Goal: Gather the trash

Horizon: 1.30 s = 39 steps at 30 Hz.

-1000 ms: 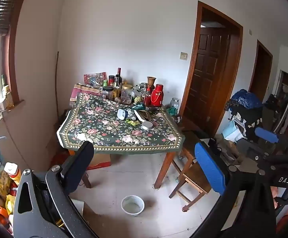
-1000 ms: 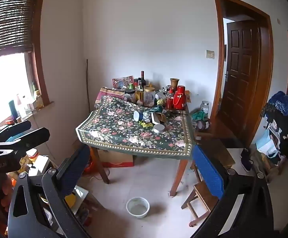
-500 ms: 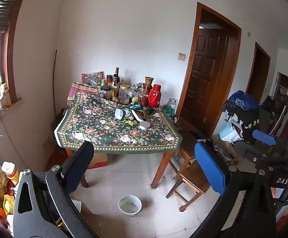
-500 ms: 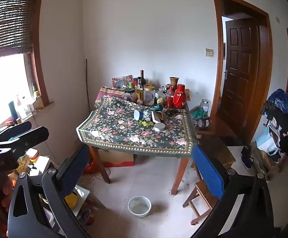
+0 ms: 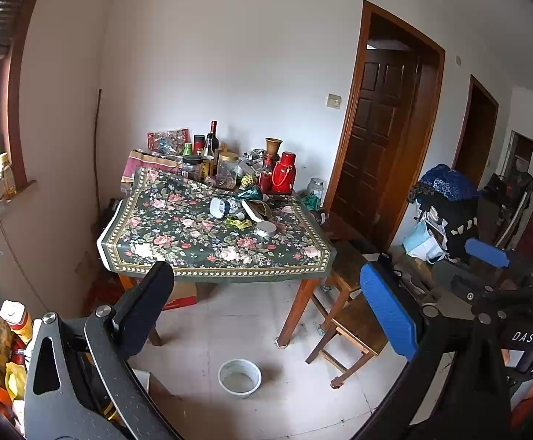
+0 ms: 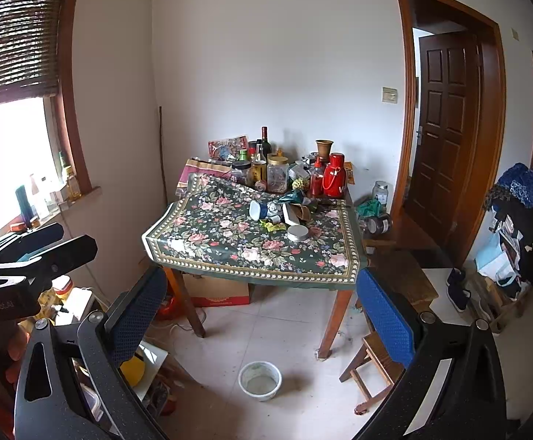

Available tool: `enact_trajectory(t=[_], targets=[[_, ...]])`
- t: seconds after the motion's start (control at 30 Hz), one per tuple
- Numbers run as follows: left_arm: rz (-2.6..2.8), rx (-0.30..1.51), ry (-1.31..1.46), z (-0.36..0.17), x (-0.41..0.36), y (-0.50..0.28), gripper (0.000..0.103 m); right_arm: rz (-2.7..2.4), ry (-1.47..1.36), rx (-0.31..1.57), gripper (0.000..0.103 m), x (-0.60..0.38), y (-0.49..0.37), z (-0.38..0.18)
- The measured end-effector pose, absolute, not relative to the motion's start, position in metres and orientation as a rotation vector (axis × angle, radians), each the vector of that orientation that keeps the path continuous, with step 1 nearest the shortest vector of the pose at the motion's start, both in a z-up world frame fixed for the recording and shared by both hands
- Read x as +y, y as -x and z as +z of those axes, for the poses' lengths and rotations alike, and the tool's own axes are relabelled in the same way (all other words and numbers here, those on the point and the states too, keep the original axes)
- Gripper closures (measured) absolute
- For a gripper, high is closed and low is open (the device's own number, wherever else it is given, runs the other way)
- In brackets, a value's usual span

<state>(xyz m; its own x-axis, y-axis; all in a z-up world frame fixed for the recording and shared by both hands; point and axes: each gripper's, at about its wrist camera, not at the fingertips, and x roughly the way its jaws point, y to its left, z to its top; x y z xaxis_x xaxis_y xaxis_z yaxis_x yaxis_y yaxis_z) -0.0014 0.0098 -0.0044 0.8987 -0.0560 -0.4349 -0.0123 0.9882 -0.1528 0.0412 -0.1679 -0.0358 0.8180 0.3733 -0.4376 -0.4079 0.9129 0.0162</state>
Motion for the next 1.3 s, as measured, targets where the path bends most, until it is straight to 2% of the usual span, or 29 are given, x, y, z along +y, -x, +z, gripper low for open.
enact_trajectory(t=[1.3], targets=[[-0.035, 0.474, 0.145, -0.008, 0.008, -0.01, 0.001, 0.427, 0.08, 0.47, 0.0, -0.16, -0.048, -0.038]])
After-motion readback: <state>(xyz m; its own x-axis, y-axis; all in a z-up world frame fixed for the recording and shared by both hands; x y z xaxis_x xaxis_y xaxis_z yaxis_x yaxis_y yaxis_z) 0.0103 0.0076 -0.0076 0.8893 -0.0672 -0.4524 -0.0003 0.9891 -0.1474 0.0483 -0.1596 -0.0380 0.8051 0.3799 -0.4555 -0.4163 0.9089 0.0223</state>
